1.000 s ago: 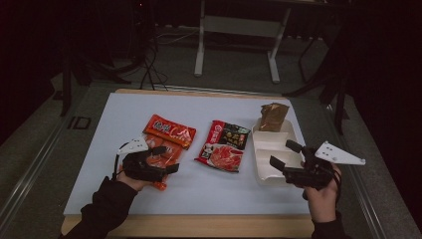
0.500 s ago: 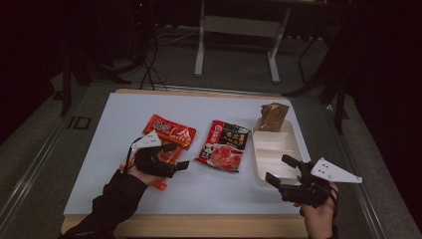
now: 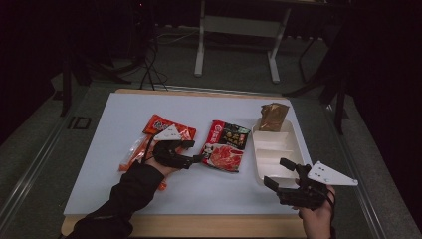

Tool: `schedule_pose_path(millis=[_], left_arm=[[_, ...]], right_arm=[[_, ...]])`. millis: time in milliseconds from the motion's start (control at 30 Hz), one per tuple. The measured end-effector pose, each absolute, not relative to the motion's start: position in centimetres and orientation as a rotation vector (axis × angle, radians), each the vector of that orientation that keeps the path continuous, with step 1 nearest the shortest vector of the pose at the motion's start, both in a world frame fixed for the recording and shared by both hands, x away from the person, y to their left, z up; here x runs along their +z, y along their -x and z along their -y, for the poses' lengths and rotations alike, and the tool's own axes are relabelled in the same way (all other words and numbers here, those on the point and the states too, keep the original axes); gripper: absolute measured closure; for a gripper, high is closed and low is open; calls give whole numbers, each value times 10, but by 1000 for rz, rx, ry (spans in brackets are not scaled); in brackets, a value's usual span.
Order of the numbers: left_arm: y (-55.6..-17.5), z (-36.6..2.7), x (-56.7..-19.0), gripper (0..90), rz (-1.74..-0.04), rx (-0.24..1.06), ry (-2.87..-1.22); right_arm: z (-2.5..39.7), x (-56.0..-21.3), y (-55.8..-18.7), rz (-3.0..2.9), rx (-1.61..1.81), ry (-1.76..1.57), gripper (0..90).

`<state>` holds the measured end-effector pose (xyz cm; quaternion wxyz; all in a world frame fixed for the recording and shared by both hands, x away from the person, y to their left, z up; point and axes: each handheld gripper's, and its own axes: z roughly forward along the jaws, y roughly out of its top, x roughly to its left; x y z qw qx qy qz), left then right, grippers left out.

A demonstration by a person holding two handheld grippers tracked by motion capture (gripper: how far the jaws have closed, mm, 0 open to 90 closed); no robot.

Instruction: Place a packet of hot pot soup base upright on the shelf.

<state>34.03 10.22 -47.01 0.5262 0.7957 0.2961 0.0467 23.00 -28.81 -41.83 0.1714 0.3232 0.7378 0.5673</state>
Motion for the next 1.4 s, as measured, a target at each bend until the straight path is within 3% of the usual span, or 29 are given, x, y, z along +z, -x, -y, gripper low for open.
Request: schedule_pose_path(millis=[400, 733, 1133, 1400], left_arm=[[-381, -75, -481, 352, -801, 161, -2003], [-415, -63, -490, 368, -915, 158, -1989], [-439, -53, -505, 484, -1047, 206, -2000], [-460, -44, -504, 483, -1063, 183, -2015]], right_arm=[[286, -422, -229, -2119, 1583, -883, 143], [284, -425, -229, -2138, 1565, -860, 143], [282, -427, -229, -2155, 1553, -833, 143], [283, -428, -230, -2163, 1555, -837, 144]])
